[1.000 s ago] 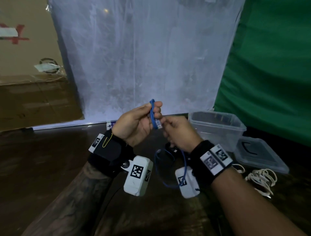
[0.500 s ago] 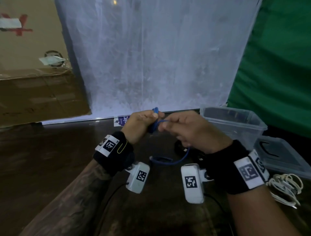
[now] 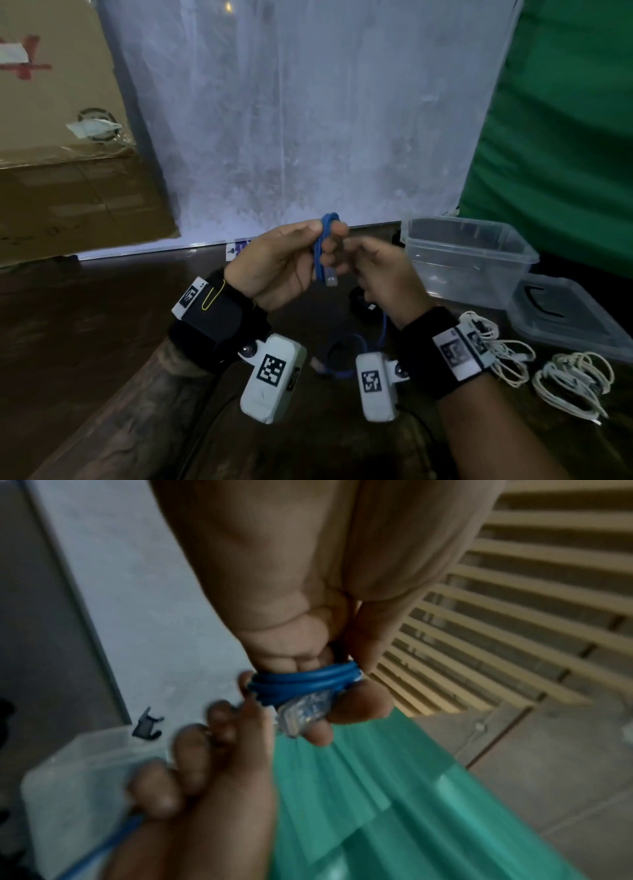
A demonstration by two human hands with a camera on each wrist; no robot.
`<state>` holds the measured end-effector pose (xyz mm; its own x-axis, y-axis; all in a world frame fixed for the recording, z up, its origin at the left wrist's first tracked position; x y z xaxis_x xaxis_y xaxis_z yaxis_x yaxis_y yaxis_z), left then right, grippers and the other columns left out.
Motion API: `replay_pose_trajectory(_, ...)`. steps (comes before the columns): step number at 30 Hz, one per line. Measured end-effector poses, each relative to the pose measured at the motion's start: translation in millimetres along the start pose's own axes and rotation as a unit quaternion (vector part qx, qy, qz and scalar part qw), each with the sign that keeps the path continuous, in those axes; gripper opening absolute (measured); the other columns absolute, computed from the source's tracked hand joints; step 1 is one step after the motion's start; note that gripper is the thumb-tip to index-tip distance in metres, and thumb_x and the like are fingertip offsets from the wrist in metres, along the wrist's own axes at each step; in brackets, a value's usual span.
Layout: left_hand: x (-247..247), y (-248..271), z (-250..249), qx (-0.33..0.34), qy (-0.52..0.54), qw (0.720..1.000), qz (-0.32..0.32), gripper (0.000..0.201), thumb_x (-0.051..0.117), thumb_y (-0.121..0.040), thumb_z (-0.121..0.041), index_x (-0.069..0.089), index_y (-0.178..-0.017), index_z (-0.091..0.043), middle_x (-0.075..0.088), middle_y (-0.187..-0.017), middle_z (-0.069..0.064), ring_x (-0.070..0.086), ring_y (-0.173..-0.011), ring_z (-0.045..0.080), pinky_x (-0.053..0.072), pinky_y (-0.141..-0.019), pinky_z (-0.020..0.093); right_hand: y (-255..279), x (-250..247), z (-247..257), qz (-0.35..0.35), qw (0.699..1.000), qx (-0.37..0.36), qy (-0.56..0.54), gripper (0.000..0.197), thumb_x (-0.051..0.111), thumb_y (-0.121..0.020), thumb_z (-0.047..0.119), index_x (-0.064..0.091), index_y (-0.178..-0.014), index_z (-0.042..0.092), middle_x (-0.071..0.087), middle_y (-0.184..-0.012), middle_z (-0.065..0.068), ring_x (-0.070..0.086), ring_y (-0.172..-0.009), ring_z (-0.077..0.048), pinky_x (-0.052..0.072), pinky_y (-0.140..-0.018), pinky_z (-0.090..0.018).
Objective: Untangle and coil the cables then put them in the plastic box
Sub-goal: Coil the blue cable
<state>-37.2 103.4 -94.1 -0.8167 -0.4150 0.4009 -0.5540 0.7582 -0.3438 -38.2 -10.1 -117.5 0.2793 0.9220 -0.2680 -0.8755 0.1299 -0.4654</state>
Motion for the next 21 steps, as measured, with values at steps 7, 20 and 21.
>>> replay_pose_trajectory(7,-52,-2,-9,0.058,0.000,0.986,-0.153,0.027,0.034,-0.101,-0.016,0.056,-0.108,-0.001,0.061,-0.078,0.002,0.064,-0.071,0.012,0.056,-0.081,0.028,32,50,4,0.182,0.977,0.047,0.102,0.028,0.045,-0.105,0.025,0.069,-0.115,0.015,0.053,-0.062,0.006,0.046,-0.046,0.004,0.034,-0.046,-0.007)
replay_pose_trajectory(20,-56,-3,31,-0.045,-0.317,0.942,-0.104,0.027,0.054,-0.092,-0.026,0.068,-0.091,-0.003,0.064,-0.075,0.012,0.056,-0.069,0.029,0.047,-0.065,0.036,26,13,42,0.073,0.988,-0.121,0.066,0.019,0.064,-0.094,0.021,0.074,-0.083,0.009,0.072,-0.075,-0.007,0.069,-0.071,-0.024,0.054,-0.072,-0.048)
replay_pose_trajectory(21,-51,-2,36,-0.068,-0.282,0.953,-0.089,0.028,0.052,-0.090,-0.026,0.066,-0.090,-0.002,0.062,-0.074,0.012,0.055,-0.067,0.028,0.048,-0.063,0.033,25,4,45,0.048,0.987,-0.139,0.060,0.018,0.065,-0.094,0.019,0.072,-0.082,0.008,0.072,-0.075,-0.005,0.070,-0.072,-0.022,0.055,-0.072,-0.048)
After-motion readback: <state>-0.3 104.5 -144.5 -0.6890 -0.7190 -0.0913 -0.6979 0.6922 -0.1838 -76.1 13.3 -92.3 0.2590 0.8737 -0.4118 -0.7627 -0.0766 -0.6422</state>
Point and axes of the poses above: each hand's wrist, its own y-axis away from the middle knuckle, its own x-axis out of the palm, z = x × y, the point moved 10 cm from there along -y, towards the middle knuckle
